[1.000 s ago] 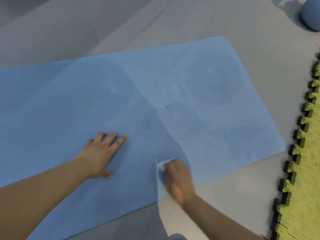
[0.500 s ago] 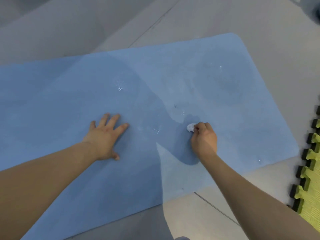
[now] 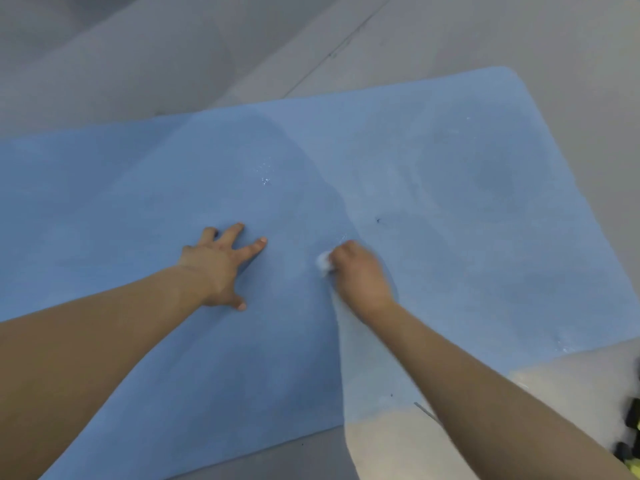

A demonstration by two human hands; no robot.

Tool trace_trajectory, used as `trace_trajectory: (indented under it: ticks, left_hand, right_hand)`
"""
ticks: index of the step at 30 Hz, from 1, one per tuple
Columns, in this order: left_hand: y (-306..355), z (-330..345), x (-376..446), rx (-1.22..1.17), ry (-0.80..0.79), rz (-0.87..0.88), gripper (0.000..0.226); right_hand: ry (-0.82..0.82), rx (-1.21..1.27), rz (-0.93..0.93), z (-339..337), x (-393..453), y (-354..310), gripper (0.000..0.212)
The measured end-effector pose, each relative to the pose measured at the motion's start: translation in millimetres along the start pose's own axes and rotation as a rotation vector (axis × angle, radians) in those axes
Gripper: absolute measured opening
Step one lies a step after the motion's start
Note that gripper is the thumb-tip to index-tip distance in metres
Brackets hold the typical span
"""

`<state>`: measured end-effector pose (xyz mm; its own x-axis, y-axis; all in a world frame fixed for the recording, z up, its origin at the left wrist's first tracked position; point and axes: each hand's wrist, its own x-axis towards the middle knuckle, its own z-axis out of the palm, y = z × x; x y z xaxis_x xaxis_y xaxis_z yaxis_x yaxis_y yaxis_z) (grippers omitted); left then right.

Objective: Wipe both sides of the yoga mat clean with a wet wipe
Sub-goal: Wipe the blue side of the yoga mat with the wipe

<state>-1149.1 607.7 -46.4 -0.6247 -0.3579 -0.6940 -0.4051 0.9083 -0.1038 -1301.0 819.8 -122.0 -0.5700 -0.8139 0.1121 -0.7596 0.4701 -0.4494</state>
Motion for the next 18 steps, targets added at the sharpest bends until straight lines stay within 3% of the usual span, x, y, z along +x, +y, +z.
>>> trace_trajectory:
  ticks: [3,6,8,10,13,15,18]
  left_hand:
    - [-0.2,0.0,3.4,0.015,0.028,0.019,0.126]
    - [-0.4,-3.6,7.6,0.047,0.048,0.016,0.129]
    - [-0.2,-5.4,8.7,0.091,0.055,0.015,0.130]
    - [-0.5,-4.9,9.0,0.125,0.062,0.007,0.138]
    - [-2.9,-4.5,10.3,0.137,0.038,-0.084,0.157]
    - [-6.0,-5.7,12.6,0.106,-0.016,-0.137,0.162]
    - [-13.0,-4.4,14.5,0.005,-0.087,-0.131,0.160]
  right_hand:
    - [0.144,-0.050,0.320,-26.2,7.5,52.1,0.021]
    - [0.194,-0.033,0.459,-17.1,10.4,37.9,0.020]
    - [0.183,-0.023,0.383,4.4,8.0,2.4,0.018]
    - [0.119,0.034,0.178,27.8,1.1,-42.8,0.016]
    - [-0.121,0.101,-0.167,48.0,-12.3,-95.0,0.009]
    - [-0.202,0.095,-0.301,42.3,-5.0,-86.4,0.013]
    - [-0.073,0.035,-0.158,11.3,22.4,-20.5,0.014]
